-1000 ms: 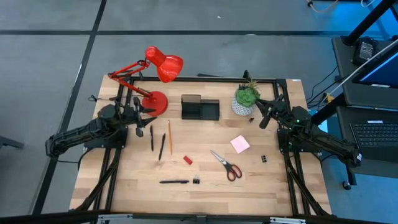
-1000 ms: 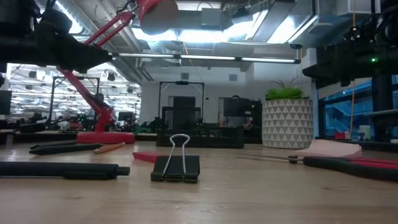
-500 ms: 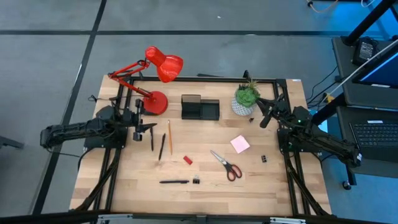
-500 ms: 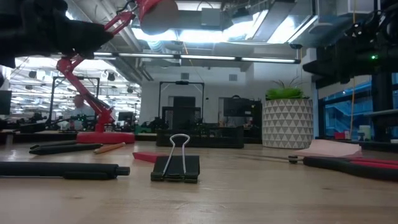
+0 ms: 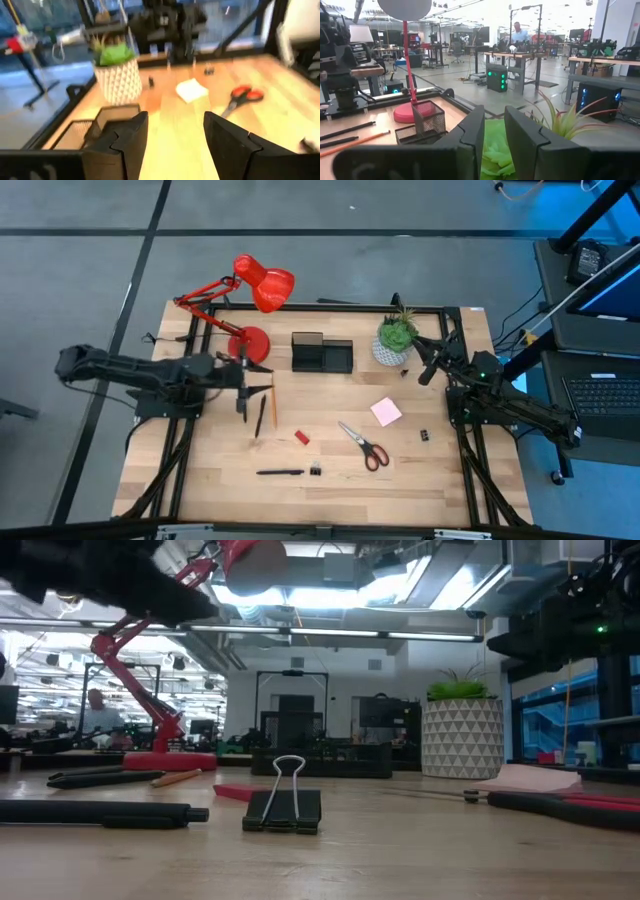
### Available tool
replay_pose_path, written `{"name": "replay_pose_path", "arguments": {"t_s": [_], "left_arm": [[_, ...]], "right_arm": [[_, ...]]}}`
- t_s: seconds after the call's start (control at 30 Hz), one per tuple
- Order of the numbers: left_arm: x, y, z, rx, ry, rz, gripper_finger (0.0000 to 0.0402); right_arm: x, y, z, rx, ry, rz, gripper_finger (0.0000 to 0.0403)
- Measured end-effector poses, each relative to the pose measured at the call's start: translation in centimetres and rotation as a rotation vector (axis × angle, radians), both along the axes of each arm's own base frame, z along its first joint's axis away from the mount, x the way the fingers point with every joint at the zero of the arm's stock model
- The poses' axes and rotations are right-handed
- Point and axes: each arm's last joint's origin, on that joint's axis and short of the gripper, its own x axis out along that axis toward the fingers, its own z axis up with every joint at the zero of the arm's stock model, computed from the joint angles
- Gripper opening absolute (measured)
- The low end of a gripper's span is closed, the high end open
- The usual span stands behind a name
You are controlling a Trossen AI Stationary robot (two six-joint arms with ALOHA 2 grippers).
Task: Pick and place office supplies into organizer
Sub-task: Put the eraser into the desk organizer
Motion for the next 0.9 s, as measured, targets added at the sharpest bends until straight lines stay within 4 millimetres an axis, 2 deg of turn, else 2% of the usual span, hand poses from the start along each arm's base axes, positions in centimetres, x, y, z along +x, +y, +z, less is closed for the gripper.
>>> {"name": "replay_pose_path", "arguments": {"t_s": [0.17, 0.4, 0.63, 0.9], "left_arm": [[2.4, -0.8, 0.8, 0.043, 0.185, 0.057, 0.0187], [5.4, -2.9, 1.9, 0.009, 0.236, -0.014, 0.0182], [7.6, -4.3, 1.3, 0.022, 0.319, -0.048, 0.0182], [10.7, -6.4, -0.5, 0.105, 0.427, -0.102, 0.0182]], "right_arm": [[0.0, 0.0, 0.0, 0.000, 0.000, 0.000, 0.0080], [0.0, 0.0, 0.0, 0.004, -0.002, 0.001, 0.0080], [0.0, 0.0, 0.0, 0.005, 0.001, 0.001, 0.0080], [0.0, 0.0, 0.0, 0.005, 0.002, 0.001, 0.0080]]}}
